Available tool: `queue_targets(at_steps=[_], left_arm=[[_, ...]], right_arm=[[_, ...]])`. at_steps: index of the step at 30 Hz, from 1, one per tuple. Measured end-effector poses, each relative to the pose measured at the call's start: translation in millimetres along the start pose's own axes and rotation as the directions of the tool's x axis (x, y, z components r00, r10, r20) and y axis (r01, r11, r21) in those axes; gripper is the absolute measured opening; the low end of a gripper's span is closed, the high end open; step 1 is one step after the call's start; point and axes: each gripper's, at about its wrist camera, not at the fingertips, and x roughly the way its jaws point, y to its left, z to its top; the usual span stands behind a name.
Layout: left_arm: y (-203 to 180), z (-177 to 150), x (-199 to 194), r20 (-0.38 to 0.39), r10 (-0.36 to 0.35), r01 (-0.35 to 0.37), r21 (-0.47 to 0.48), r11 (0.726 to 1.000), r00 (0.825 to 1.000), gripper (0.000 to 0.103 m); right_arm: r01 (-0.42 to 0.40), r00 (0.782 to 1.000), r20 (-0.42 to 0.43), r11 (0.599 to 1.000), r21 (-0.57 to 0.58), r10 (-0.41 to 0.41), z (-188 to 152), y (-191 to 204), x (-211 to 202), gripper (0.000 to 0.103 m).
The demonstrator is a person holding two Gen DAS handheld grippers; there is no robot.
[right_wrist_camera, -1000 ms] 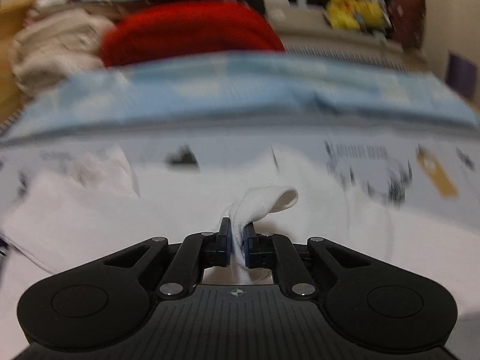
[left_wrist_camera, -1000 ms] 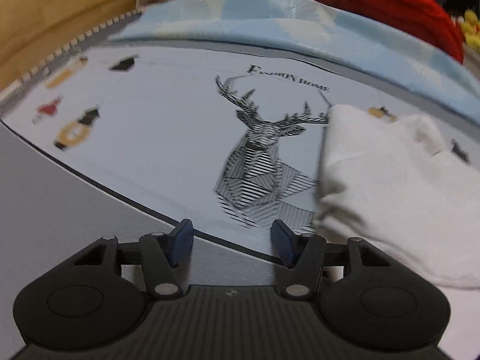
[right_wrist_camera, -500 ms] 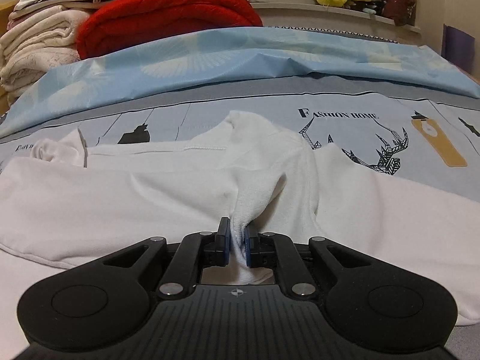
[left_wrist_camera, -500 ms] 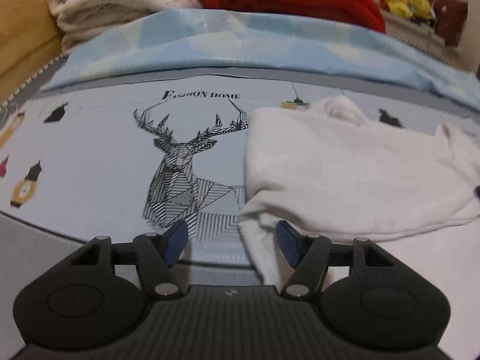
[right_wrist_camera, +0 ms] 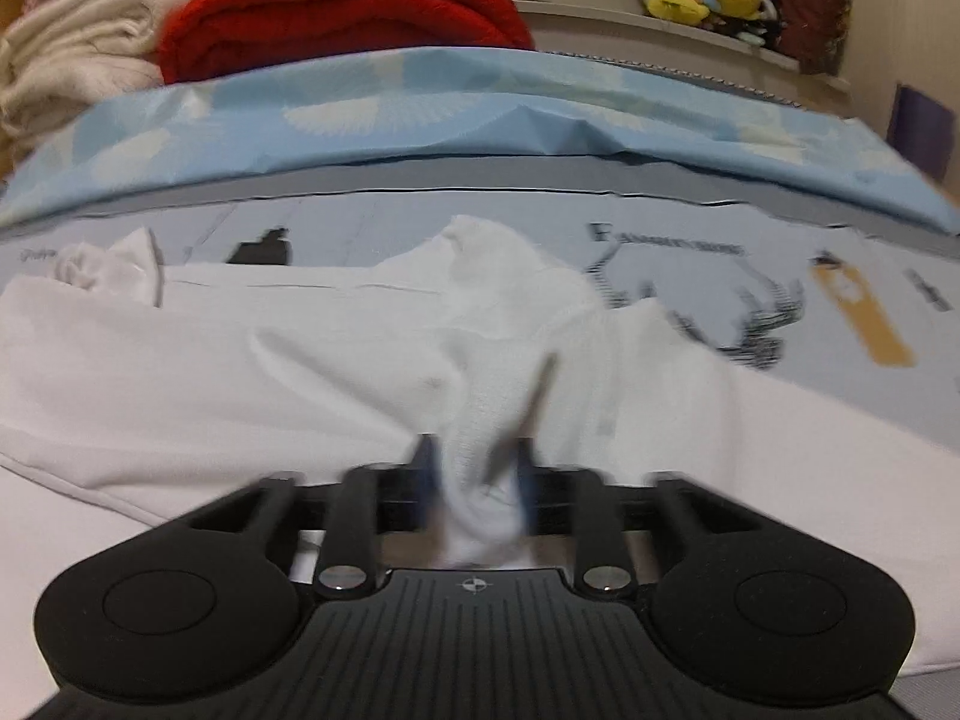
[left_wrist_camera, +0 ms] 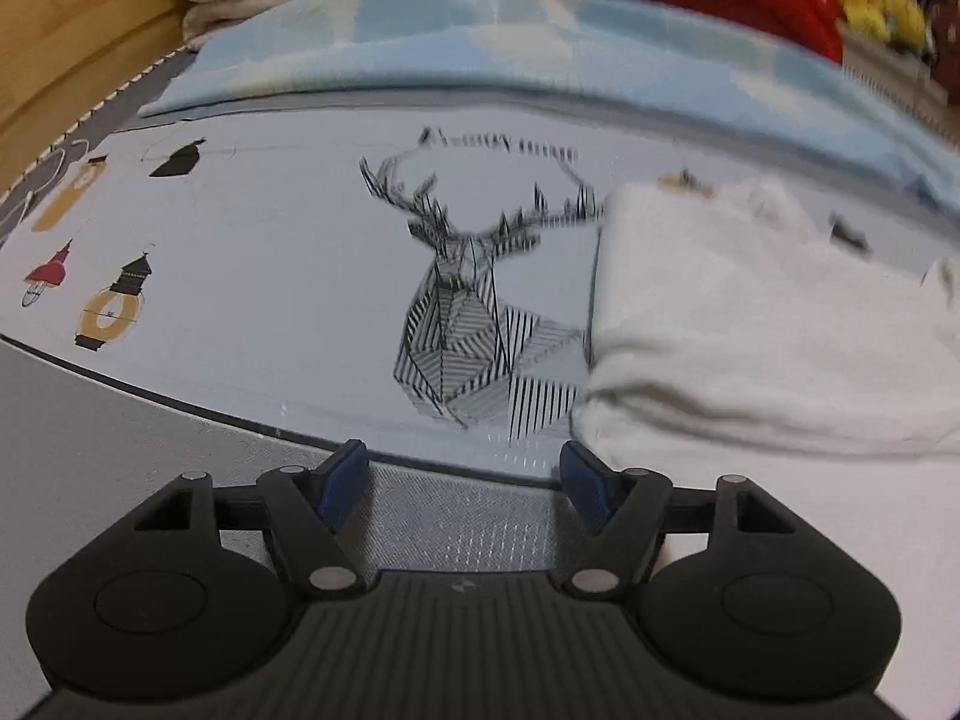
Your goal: Fold small clothes
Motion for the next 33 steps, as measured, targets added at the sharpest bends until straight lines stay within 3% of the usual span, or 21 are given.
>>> queue_targets(at_steps=[3,5,7,9,10,11,12,14,17,19,20,21,24,27,30,33], left_arm=[[5,9,-14,0.083,-0.056,0.064,-0.090,0.994,0.995,0.086],[-3,15,-9,0.114,-0.077,0.093,-0.143,0.985,0.990,0.086],[-19,14,5,0.092,-0.098,0.110,-0.139,0.984,0.991,0.086],[-36,7,26,0.017,-0.048,0.050,-0.097,0.994,0.999,0.087],[-43,0,35,-0.003,-0.022,0.022,-0.058,0.998,1.000,0.091],[-50,-7,33,0.048,0.019,-0.019,0.003,1.000,0.999,0.099],[-56,-10,31,0.064,0.071,-0.075,0.066,0.995,0.995,0.103],[-60,-12,24,0.079,0.099,-0.111,0.163,0.980,0.992,0.103],[-48,-16,6,0.100,0.125,-0.141,0.179,0.974,0.987,0.103],[-39,-18,-13,0.117,0.120,-0.138,0.159,0.978,0.986,0.103],[-38,-18,-23,0.130,0.111,-0.130,0.150,0.980,0.985,0.103],[-38,-20,-38,0.149,0.089,-0.110,0.139,0.984,0.985,0.103],[-49,-31,-78,0.162,0.014,-0.033,0.116,0.993,0.987,0.103],[-65,-56,-120,0.171,-0.089,0.073,0.094,0.993,0.981,0.103],[-74,-97,-153,0.198,-0.189,0.178,0.072,0.981,0.962,0.103],[-82,-123,-160,0.185,-0.189,0.182,0.058,0.982,0.964,0.103]], right_arm=[[0.060,0.997,0.044,0.998,-0.004,-0.060,5,-6,-22,0.052],[0.030,0.995,0.098,0.999,-0.022,-0.027,9,-4,-34,0.052],[-0.042,0.993,0.108,0.997,-0.063,0.049,11,8,-34,0.050],[-0.088,0.995,0.041,0.986,-0.144,0.095,6,26,-21,0.049],[-0.075,0.997,-0.020,0.981,-0.179,0.073,1,32,-10,0.049],[-0.036,0.996,-0.088,0.978,-0.206,0.019,-6,35,2,0.051],[-0.038,0.998,-0.058,0.984,-0.176,0.028,-11,29,0,0.051],[-0.052,0.995,-0.090,0.996,-0.072,0.045,-12,7,-12,0.051],[-0.036,0.988,-0.146,0.998,0.060,0.044,-23,-32,-45,0.052],[-0.059,0.989,-0.122,0.986,0.158,0.079,-40,-56,-85,0.055],[-0.068,0.991,-0.099,0.978,0.198,0.089,-49,-65,-105,0.061],[-0.076,0.993,-0.066,0.969,0.233,0.094,-61,-71,-128,0.070],[-0.080,0.997,0.038,0.953,0.292,0.072,-92,-82,-183,0.079],[-0.083,0.993,0.104,0.930,0.359,0.049,-116,-90,-213,0.080],[-0.109,0.990,0.127,0.876,0.470,0.055,-133,-107,-224,0.080],[-0.098,0.992,0.126,0.818,0.566,0.032,-143,-131,-226,0.080]])
